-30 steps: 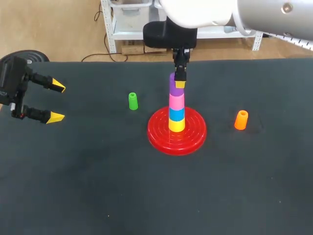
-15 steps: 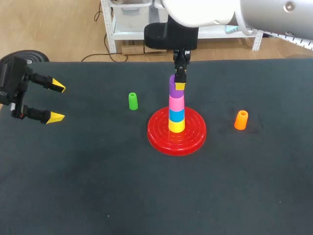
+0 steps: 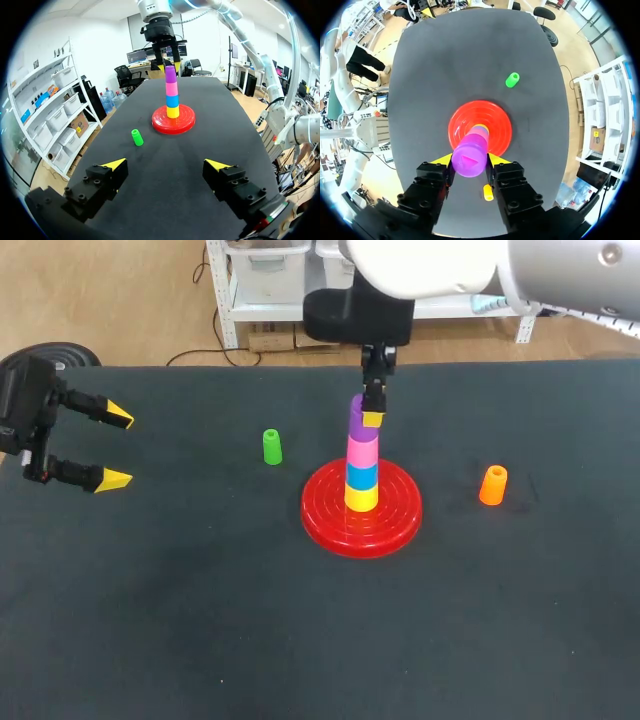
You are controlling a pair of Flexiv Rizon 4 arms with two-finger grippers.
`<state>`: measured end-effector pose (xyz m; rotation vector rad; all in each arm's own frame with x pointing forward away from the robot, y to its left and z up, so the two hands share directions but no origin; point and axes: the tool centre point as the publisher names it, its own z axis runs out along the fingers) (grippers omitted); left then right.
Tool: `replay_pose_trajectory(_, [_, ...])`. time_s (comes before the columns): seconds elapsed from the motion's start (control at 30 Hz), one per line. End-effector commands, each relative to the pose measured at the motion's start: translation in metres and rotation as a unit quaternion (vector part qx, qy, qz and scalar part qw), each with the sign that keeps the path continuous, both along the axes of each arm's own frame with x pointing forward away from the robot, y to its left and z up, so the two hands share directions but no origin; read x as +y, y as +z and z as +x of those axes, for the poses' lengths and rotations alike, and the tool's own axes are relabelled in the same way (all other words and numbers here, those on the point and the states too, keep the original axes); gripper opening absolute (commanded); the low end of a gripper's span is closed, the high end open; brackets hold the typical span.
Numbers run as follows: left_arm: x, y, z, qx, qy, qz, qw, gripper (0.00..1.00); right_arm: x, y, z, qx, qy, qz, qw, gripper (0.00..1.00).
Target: Pick up and stack the cylinders on the red base in this order: pink,purple,orange,green
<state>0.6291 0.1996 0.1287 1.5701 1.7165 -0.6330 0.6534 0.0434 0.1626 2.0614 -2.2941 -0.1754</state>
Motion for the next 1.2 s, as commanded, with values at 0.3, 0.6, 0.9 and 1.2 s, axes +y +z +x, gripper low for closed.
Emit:
replay_pose_trajectory(0.3, [0.000,-0.001,-0.001,-0.002,0.001,-0.001,1.000,1.00,0.001,-0.014,-0.001,-0.004,0.001,0.007,1.000,0.47])
replay_pose_trajectory(0.6, [0.000,-0.001,-0.001,-0.002,0.001,-0.001,1.000,1.00,0.002,-0.010,-0.001,-0.024,0.000,0.011,1.000,1.00])
replay_pose_trajectory(0.9, [0.000,-0.001,-0.001,-0.002,0.001,-0.001,1.000,1.00,-0.003,0.005,-0.005,-0.051,-0.005,0.031,0.998,1.00])
replay_pose_trajectory(1.2, [0.000,-0.001,-0.001,-0.002,0.001,-0.001,1.000,1.00,-0.032,0.038,-0.009,-0.085,-0.027,0.050,0.995,1.00])
